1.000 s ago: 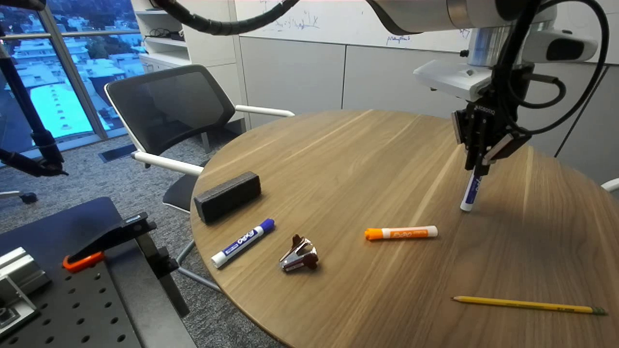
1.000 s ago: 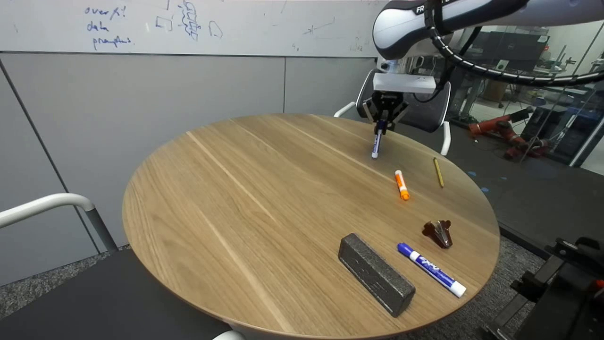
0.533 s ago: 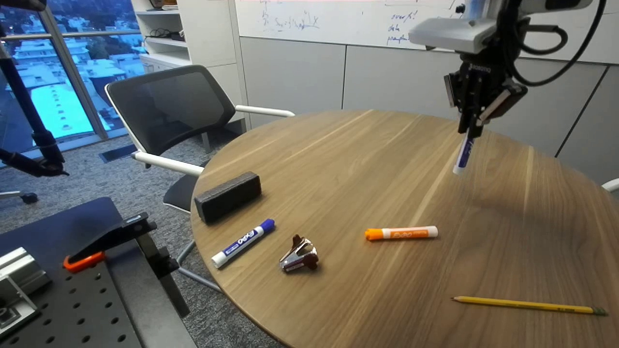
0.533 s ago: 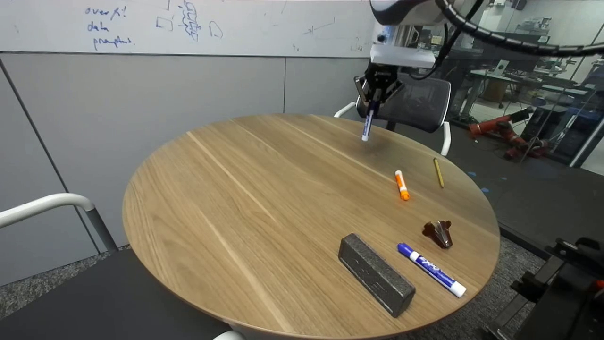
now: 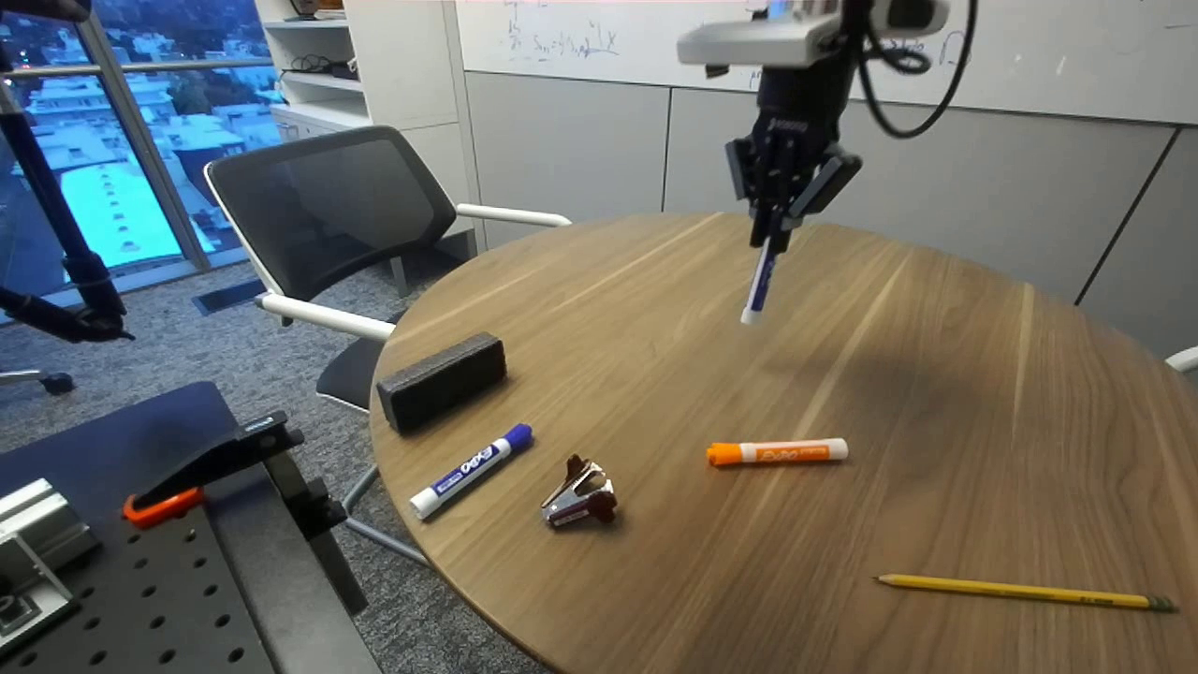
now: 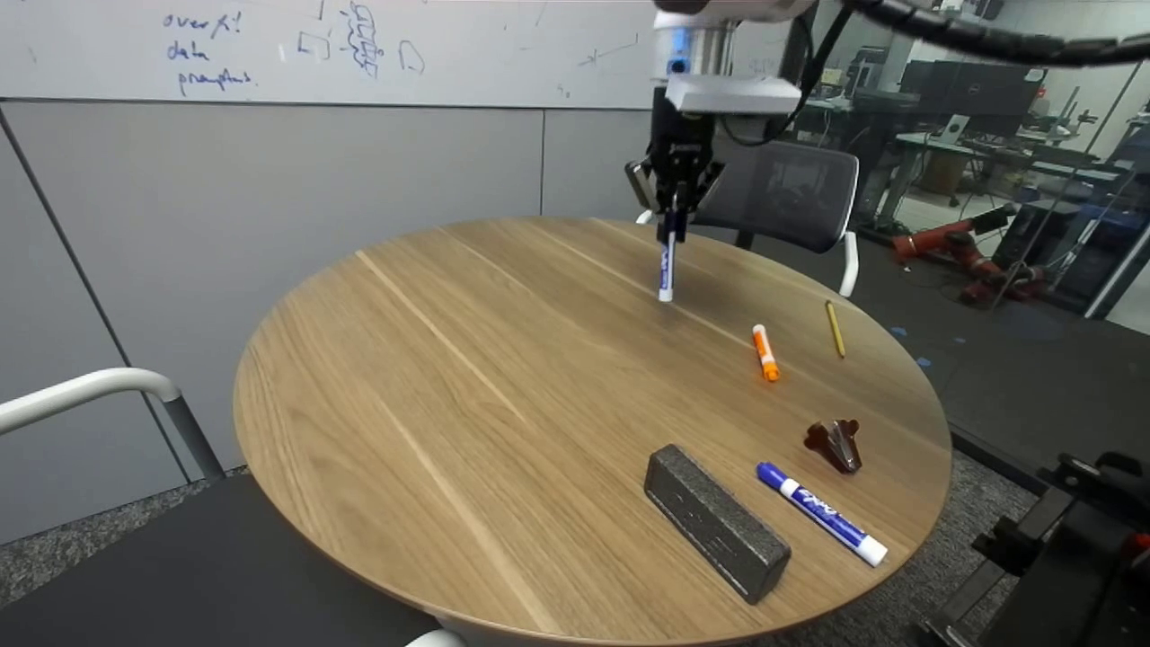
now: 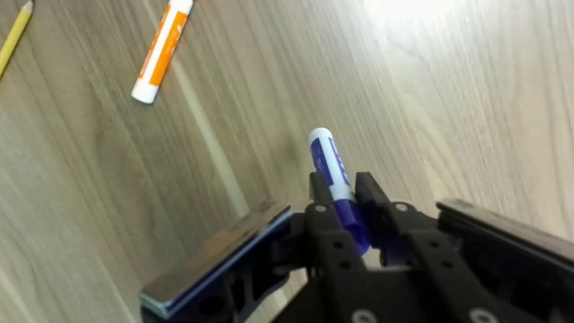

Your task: Move the marker to the left

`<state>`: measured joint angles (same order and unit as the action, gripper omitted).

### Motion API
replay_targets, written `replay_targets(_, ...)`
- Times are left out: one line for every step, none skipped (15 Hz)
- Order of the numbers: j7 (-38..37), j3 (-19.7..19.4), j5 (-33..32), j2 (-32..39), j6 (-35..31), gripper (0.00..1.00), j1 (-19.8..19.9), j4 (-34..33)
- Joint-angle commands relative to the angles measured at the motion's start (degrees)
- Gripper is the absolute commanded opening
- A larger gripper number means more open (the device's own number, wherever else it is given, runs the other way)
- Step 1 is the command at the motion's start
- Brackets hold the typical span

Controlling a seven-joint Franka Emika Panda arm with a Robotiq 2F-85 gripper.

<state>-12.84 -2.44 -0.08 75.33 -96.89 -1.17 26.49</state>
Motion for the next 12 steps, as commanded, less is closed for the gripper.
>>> replay_targets(1.22, -0.9, -2.82, 5.44, -1.34, 0.05, -3.97, -2.37)
replay_targets(0.99, -0.96, -3.37, 6.32, -2.5, 0.05, -5.24, -1.74)
replay_targets(0.81, -0.93, -3.85, 7.43, -3.84, 0.05, -6.25, -1.86)
replay_targets(0.61, -0.9, -4.26, 8.29, -4.57, 0.05, -7.24, -2.07)
replay_targets(0.52, -0.83, -4.43, 9.03, -5.31, 0.05, -7.93, -2.28)
replay_targets(0.52, -0.8, -4.59, 9.46, -5.97, 0.05, -8.52, -2.19)
replay_targets(0.57, -0.75, -4.65, 9.8, -6.56, 0.05, -8.74, -2.23)
replay_targets(0.71, -0.76, -4.75, 9.94, -7.16, 0.05, -9.02, -2.19)
replay_targets(0.87, -0.75, -4.78, 9.79, -7.13, 0.05, -9.12, -2.2)
replay_targets(0.94, -0.72, -4.79, 9.62, -7.37, 0.05, -9.14, -2.3)
replay_targets(1.15, -0.52, -4.59, 8.66, -7.56, 0.05, -8.99, -1.69)
replay_targets(1.31, -0.36, -4.39, 7.57, -7.91, 0.05, -8.74, -0.66)
